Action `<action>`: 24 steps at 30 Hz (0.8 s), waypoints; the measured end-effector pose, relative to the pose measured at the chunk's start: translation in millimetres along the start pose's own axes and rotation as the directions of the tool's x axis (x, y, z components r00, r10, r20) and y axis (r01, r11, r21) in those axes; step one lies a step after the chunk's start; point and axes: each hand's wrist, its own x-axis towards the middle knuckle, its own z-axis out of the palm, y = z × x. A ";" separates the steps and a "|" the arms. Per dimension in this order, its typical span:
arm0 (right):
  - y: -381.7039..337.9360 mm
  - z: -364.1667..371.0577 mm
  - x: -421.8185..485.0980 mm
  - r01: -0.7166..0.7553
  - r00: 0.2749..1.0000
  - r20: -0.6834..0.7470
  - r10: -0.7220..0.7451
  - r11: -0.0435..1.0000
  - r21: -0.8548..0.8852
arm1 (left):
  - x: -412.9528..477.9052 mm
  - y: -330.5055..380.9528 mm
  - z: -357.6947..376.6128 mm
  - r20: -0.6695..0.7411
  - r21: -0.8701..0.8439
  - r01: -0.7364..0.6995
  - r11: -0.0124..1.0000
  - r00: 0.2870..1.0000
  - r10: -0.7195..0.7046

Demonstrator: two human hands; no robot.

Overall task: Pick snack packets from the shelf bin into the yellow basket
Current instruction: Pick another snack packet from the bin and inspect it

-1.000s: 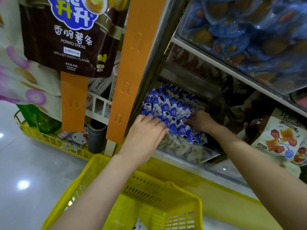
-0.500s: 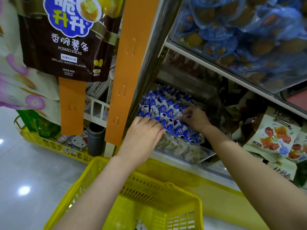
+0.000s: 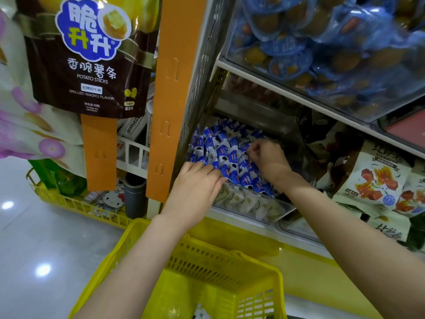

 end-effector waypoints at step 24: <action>-18.4 -51.2 -76.6 0.139 0.989 -0.132 -0.069 0.744 0.653 | -21.5 32.4 -17.9 -0.019 -0.638 0.269 0.722 0.931 -0.364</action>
